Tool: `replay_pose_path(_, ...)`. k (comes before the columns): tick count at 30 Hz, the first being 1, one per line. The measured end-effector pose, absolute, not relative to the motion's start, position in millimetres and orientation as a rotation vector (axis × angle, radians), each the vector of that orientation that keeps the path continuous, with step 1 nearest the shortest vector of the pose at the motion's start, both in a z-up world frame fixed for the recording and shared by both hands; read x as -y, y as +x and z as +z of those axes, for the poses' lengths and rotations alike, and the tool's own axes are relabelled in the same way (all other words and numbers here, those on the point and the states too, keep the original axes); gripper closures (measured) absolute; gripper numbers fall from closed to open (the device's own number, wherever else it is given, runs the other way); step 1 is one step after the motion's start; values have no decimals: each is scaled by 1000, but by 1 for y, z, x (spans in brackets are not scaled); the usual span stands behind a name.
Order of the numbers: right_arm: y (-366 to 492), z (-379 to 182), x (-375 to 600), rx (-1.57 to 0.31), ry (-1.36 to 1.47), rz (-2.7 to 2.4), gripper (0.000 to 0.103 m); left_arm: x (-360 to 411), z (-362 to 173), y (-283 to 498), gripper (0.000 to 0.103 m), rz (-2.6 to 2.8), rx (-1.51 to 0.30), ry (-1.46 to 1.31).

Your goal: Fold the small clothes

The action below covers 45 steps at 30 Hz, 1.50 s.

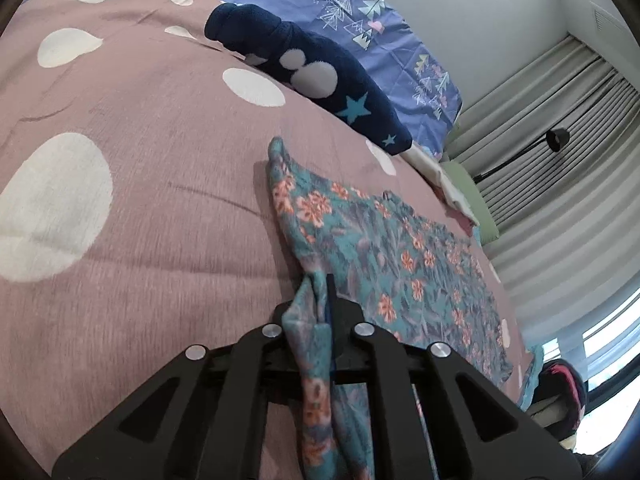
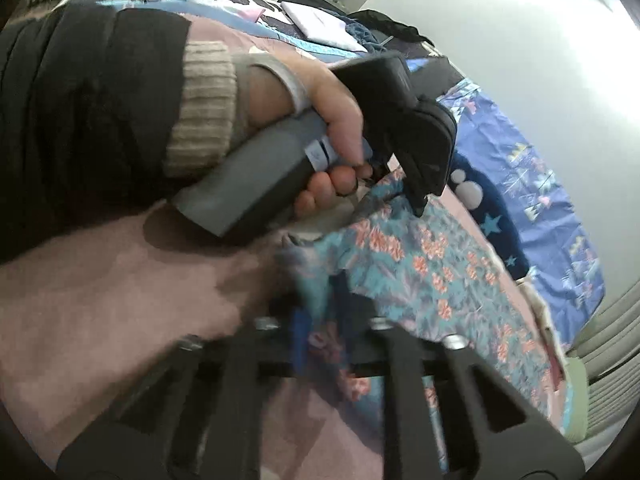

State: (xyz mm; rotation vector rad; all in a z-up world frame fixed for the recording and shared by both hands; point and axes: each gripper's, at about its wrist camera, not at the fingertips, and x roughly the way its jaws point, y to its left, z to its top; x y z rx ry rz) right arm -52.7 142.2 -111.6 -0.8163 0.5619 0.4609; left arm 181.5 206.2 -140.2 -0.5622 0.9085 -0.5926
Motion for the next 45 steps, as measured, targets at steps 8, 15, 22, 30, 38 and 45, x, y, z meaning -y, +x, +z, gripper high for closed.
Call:
replay_pose_path(8, -68, -116, -142, -517, -857, 492, 98, -212, -140, 173, 98, -607, -869, -602)
replay_pose_path(15, -84, -125, -156, -429, -973, 413, 87, -214, -142, 174, 97, -621, -873, -636)
replay_pose_path(22, -61, -120, -159, -471, -914, 402, 98, -215, -144, 174, 96, -624, -876, -646)
replay_pose_path(30, -63, -114, -149, -469, -869, 437, 94, -216, -144, 174, 96, -629, -873, -651)
replay_pose_path(38, -64, -112, -141, -531, -837, 416, 70, -215, -145, 175, 96, -621, -888, -646)
replay_pose_path(45, -46, -117, -150, -562, -835, 398, 87, -213, -145, 175, 96, -614, -892, -635)
